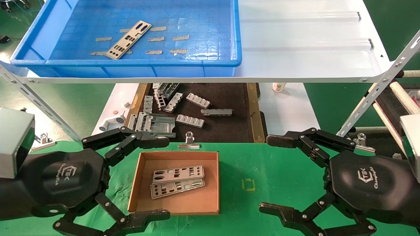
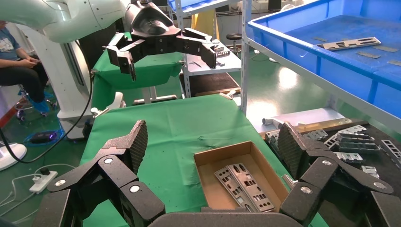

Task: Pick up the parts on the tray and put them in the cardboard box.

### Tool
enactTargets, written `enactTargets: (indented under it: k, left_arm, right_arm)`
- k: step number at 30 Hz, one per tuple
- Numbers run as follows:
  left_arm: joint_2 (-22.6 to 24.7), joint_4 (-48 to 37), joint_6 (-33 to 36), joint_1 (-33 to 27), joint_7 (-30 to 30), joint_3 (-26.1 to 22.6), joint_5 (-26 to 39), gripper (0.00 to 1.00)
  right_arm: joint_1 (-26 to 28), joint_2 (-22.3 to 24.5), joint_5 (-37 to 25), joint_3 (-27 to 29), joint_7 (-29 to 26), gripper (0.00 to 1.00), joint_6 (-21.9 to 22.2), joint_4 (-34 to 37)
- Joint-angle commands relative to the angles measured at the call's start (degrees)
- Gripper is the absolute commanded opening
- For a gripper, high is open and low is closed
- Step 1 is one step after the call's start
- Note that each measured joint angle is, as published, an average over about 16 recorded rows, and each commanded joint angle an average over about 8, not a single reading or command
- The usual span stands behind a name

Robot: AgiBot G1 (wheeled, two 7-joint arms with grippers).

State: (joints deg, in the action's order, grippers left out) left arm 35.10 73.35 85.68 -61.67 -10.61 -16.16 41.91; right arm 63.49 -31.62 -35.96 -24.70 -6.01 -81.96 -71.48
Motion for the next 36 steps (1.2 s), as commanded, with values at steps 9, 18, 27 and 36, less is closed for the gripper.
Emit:
enactTargets:
  k: [9, 18, 27, 36]
  left_arm:
    - [0.0, 0.0, 0.0, 0.0, 0.0, 0.0, 0.0, 1.0]
    - [0.0, 0.0, 0.0, 0.0, 0.0, 0.0, 0.0, 1.0]
    - [0.0, 0.0, 0.0, 0.0, 0.0, 0.0, 0.0, 1.0]
    - [0.0, 0.0, 0.0, 0.0, 0.0, 0.0, 0.0, 1.0]
  right_arm:
    - [0.0, 0.0, 0.0, 0.0, 0.0, 1.0, 0.0, 0.0]
    - [0.0, 0.0, 0.0, 0.0, 0.0, 1.0, 0.0, 0.0]
    - [0.0, 0.0, 0.0, 0.0, 0.0, 1.0, 0.0, 0.0]
    - [0.0, 0.0, 0.0, 0.0, 0.0, 1.0, 0.0, 0.0]
